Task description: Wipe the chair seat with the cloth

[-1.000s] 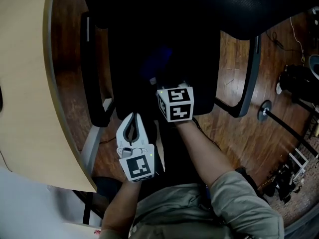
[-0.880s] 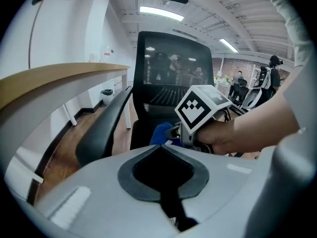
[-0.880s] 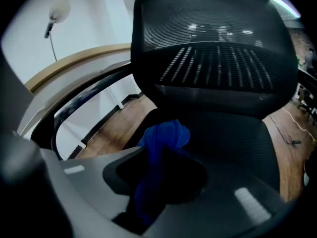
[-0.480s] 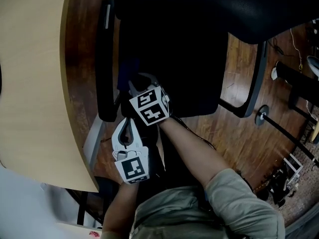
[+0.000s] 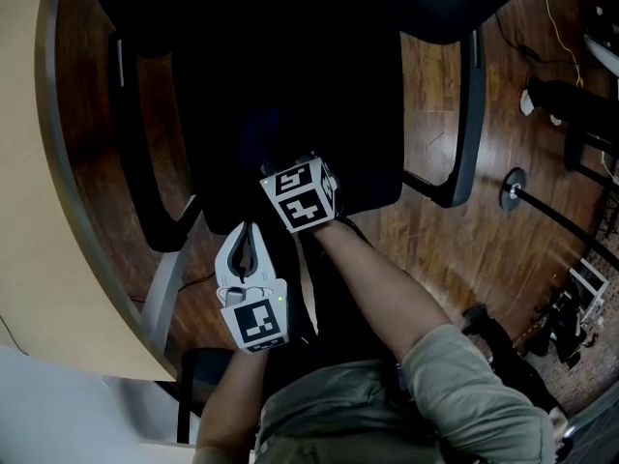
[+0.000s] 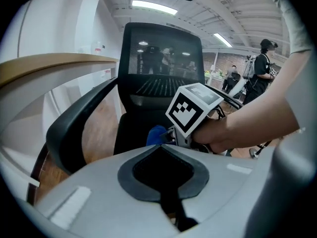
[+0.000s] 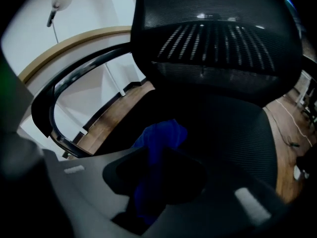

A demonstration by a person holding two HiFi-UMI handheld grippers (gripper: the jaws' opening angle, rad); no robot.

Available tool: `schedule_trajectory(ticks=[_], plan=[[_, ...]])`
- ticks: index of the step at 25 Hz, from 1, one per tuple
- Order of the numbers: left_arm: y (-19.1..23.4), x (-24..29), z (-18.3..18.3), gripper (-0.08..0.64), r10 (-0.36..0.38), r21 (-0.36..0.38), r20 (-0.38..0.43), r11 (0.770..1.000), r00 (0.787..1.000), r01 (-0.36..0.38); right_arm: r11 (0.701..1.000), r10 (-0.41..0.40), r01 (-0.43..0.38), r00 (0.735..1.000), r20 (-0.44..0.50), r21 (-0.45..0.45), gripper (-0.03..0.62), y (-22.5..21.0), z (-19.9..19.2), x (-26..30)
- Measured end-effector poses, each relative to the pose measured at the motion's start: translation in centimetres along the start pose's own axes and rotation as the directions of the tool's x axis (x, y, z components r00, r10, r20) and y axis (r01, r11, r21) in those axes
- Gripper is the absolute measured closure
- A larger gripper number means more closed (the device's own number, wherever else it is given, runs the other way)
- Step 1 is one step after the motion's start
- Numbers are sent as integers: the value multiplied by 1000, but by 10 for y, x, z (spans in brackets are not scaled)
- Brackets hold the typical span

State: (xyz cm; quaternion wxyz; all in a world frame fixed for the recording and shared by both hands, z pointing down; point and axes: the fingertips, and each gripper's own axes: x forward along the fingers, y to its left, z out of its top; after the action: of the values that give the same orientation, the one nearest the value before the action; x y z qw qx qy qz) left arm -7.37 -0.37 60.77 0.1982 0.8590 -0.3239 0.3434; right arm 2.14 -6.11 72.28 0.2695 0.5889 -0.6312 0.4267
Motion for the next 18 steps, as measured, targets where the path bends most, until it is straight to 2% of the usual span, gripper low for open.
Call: schedule_trajectory(ticks=[4, 8, 12, 16, 18], plan=[[-39, 14, 18, 554, -65, 53, 0, 996, 998, 65, 983, -122, 118, 992, 15, 142, 503, -80, -16, -32], [-80, 33, 32, 554, -121, 94, 17, 989, 993, 119, 935, -246, 234, 969, 14, 265, 503, -161, -42, -65], [-110, 48, 29, 554, -169, 142, -13, 975, 986, 169, 872, -341, 315, 940, 5, 374, 503, -216, -68, -92], [-129, 58, 23, 554, -201, 169, -28, 964, 979, 203, 785, -398, 342, 918, -4, 517, 503, -245, -90, -110], [-136, 61, 21, 554, -214, 186, -44, 958, 976, 218, 750, -420, 353, 908, -10, 560, 503, -253, -100, -115]])
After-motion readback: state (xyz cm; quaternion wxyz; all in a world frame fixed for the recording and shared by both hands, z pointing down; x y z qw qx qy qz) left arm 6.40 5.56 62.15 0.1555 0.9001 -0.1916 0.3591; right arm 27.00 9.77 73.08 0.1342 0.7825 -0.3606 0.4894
